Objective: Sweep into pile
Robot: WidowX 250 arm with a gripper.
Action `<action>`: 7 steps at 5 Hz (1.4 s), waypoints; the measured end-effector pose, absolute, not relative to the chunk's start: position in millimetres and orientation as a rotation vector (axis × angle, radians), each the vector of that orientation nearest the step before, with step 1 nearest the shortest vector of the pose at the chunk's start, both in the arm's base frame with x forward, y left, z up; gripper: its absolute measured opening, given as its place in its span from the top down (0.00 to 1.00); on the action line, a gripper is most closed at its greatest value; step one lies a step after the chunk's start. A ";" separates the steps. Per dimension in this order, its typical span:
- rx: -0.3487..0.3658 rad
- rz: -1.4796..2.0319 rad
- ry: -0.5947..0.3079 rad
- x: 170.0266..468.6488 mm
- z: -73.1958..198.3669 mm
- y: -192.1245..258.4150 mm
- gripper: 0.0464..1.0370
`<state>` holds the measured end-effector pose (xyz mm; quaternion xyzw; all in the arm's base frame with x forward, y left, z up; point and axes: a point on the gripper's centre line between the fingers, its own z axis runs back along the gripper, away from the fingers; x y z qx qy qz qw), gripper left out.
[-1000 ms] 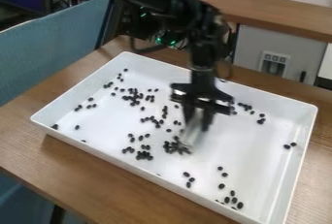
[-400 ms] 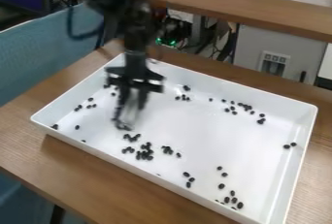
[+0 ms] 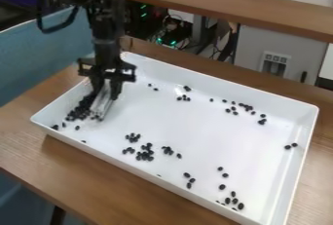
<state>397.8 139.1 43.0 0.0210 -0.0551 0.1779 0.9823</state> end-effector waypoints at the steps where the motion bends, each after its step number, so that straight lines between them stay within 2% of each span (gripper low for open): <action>1: -0.004 0.316 -0.191 405.2 71.6 104.3 0.66; 3: -0.081 0.190 -0.216 391.8 79.8 7.5 0.66; 4: -0.116 0.168 -0.206 374.5 73.6 -29.6 0.66; 5: -0.184 0.107 -0.179 358.8 61.9 -81.3 0.66; 6: -0.210 0.058 -0.175 355.8 58.7 -126.5 0.66; 7: -0.227 0.052 -0.153 356.8 50.6 -142.4 0.66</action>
